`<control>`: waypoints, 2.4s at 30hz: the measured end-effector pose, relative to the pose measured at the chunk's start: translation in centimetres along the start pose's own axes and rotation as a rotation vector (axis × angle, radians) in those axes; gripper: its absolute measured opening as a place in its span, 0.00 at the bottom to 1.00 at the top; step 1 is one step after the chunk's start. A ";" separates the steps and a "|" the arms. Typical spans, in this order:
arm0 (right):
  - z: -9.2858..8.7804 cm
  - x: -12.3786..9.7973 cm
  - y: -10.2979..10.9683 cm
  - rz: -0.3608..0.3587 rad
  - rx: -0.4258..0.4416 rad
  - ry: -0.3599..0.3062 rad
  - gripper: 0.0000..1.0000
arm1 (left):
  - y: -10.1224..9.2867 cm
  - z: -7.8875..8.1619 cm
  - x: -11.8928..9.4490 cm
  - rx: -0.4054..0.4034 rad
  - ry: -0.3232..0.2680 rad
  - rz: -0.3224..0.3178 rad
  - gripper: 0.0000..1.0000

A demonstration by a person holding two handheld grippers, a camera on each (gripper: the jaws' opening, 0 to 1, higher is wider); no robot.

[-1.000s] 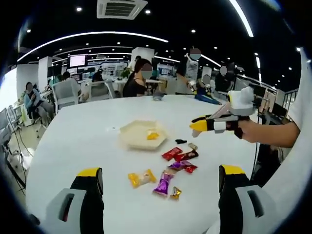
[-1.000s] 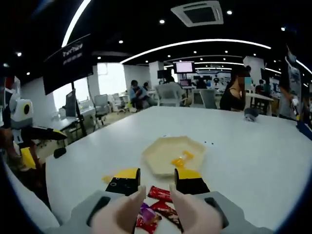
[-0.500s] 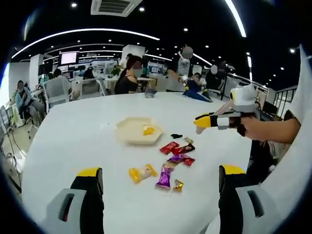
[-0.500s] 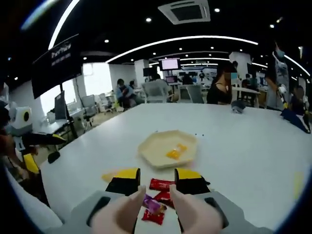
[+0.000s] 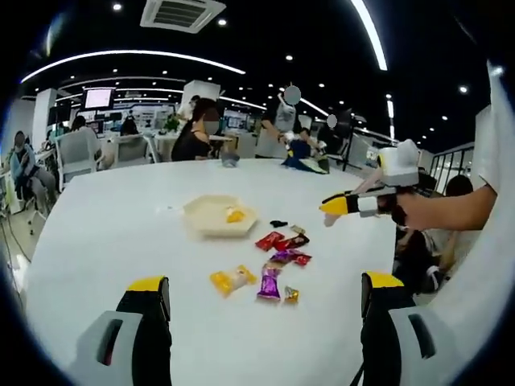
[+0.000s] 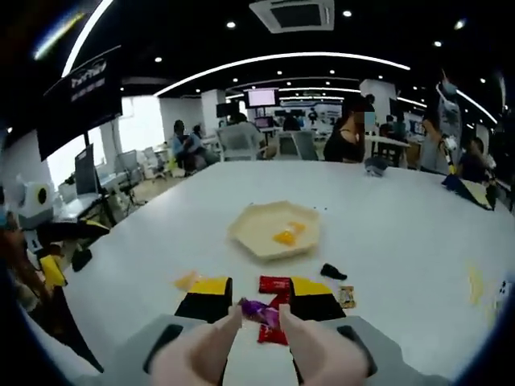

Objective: Place the target food into the container with the food tongs after gripping and lifting it, then release it inside without dropping or visibly crushing the food.

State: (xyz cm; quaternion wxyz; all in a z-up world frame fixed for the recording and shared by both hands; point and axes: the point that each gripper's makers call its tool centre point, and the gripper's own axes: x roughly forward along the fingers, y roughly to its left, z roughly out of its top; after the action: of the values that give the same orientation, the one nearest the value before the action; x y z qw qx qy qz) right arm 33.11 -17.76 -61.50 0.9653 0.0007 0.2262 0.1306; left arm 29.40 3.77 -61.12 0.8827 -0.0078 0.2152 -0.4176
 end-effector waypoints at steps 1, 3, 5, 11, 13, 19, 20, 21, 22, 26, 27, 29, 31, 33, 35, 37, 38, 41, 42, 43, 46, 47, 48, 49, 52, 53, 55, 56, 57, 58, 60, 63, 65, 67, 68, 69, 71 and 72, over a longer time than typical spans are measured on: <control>-0.1 -0.1 0.1 -0.006 -0.006 0.005 0.26 | 0.0 0.0 -0.1 0.001 -0.002 -0.002 0.99; -0.2 -0.4 0.1 -0.020 -0.012 0.013 0.26 | 0.1 -0.2 -0.1 0.000 -0.020 -0.015 0.99; -0.1 -0.7 0.0 -0.033 0.001 0.024 0.26 | 0.5 -0.7 0.3 -0.010 -0.021 -0.016 0.99; -0.9 -2.0 0.0 -0.049 -0.030 0.053 0.26 | 0.1 -1.4 1.1 -0.040 -0.034 -0.034 0.99; -1.2 -2.4 -0.4 -0.043 -0.037 0.065 0.27 | -0.1 -0.8 1.0 -0.058 -0.061 -0.030 0.99; -1.4 -3.0 -2.0 -0.054 -0.052 0.059 0.26 | -0.4 -0.8 1.6 -0.046 -0.047 -0.022 0.99; -1.4 -3.0 -2.1 -0.053 -0.054 0.059 0.26 | -0.4 -0.8 1.7 -0.047 -0.047 -0.020 0.99; -1.4 -3.0 -2.2 -0.052 -0.055 0.059 0.26 | -0.4 -0.8 1.7 -0.047 -0.046 -0.019 0.99; -1.3 -3.1 -3.2 -0.043 -0.071 0.055 0.26 | -0.6 -0.4 2.2 -0.054 -0.045 -0.001 0.99; -0.8 -2.8 -5.1 0.008 -0.080 0.021 0.26 | -1.8 0.4 3.4 -0.070 -0.045 0.046 0.99; -0.8 -2.6 -5.5 0.028 -0.087 0.014 0.26 | -2.2 0.7 3.8 -0.075 -0.049 0.061 0.99; -0.7 -2.3 -5.9 0.076 -0.083 -0.009 0.26 | -3.0 1.4 4.5 -0.085 -0.067 0.099 0.99; -1.0 -2.3 -6.6 0.107 -0.090 0.014 0.26 | -3.7 1.8 4.8 -0.143 -0.061 0.158 0.99; -1.0 -2.1 -6.7 0.169 -0.120 -0.022 0.26 | -5.0 2.5 5.5 -0.169 -0.097 0.158 0.99; -1.5 -1.8 -7.4 0.176 -0.106 -0.012 0.26 | -5.7 1.8 5.9 -0.135 -0.028 0.199 0.99; -1.6 -1.5 -7.4 0.224 -0.086 -0.028 0.26 | -6.5 2.4 6.0 -0.132 -0.036 0.221 0.99; -1.8 -1.4 -7.5 0.240 -0.085 -0.030 0.26 | -7.0 2.6 6.0 -0.140 -0.039 0.224 0.99; -2.4 -0.6 -7.6 0.295 -0.105 -0.019 0.26 | -7.3 3.0 5.1 -0.121 -0.035 0.303 0.99; -2.4 -0.3 -7.8 0.303 -0.104 -0.024 0.26 | -7.3 2.9 4.8 -0.101 -0.025 0.323 0.99; -2.4 0.0 -7.7 0.326 -0.090 -0.025 0.26 | -7.0 2.6 4.2 -0.084 -0.008 0.361 0.99; -2.4 0.5 -7.9 0.329 -0.091 -0.016 0.26 | -7.1 2.4 3.5 -0.111 -0.003 0.388 0.99; -2.3 0.5 -7.7 0.338 -0.094 -0.022 0.26 | -7.1 2.4 3.5 -0.111 0.001 0.386 0.99; -2.2 0.5 -7.7 0.339 -0.093 -0.023 0.26 | -7.1 2.2 3.5 -0.109 0.009 0.386 0.99; -2.2 0.5 -7.7 0.339 -0.093 -0.023 0.26 | -7.0 2.1 3.5 -0.107 0.016 0.386 0.99; -2.1 1.0 -7.7 0.341 -0.087 -0.026 0.26 | -6.3 1.5 4.3 -0.102 0.044 0.378 0.99; -2.1 1.1 -7.7 0.338 -0.086 -0.023 0.26 | -6.0 1.3 4.7 -0.093 0.055 0.366 0.99; -2.1 1.5 -7.5 0.330 -0.087 -0.019 0.26 | -5.6 1.0 5.2 -0.080 0.068 0.350 0.99; -2.2 1.7 -7.4 0.325 -0.093 -0.014 0.26 | -5.4 0.9 5.2 -0.076 0.071 0.346 0.99; -2.2 1.8 -7.3 0.320 -0.099 -0.009 0.26 | -4.4 0.5 5.5 -0.072 0.078 0.334 0.99; -2.3 1.9 -7.3 0.314 -0.099 -0.001 0.26 | -4.0 0.5 5.5 -0.067 0.076 0.329 0.99; -2.5 2.1 -7.2 0.300 -0.100 0.015 0.26 | -3.3 0.4 5.5 -0.058 0.073 0.321 0.99; -3.1 2.8 -6.9 0.282 -0.129 0.041 0.26 | -1.7 0.5 5.2 -0.028 0.072 0.299 0.99; -3.4 3.2 -6.6 0.272 -0.145 0.058 0.26 | -1.2 0.6 5.1 -0.019 0.062 0.278 0.99; -3.7 3.6 -6.1 0.268 -0.174 0.070 0.26 | -0.4 0.5 5.2 -0.021 0.053 0.252 0.99; -3.7 3.7 -6.1 0.268 -0.192 0.070 0.26 | -0.3 0.5 5.2 -0.025 0.050 0.245 0.99; -3.8 3.8 -5.9 0.271 -0.238 0.072 0.26 | 0.0 0.4 5.3 -0.031 0.039 0.230 0.99; -3.8 4.3 -5.7 0.268 -0.261 0.073 0.26 | 0.3 0.4 5.6 -0.037 0.020 0.197 0.99; -3.8 4.5 -5.8 0.261 -0.280 0.077 0.26 | 0.4 0.4 5.8 -0.040 0.011 0.179 0.99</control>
State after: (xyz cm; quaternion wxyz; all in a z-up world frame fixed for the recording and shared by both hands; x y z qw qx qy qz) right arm 36.79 -22.40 -67.19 0.9215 -0.1091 0.2408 0.2846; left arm 33.08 -0.29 -62.96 0.9151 -0.0040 0.2283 -0.3324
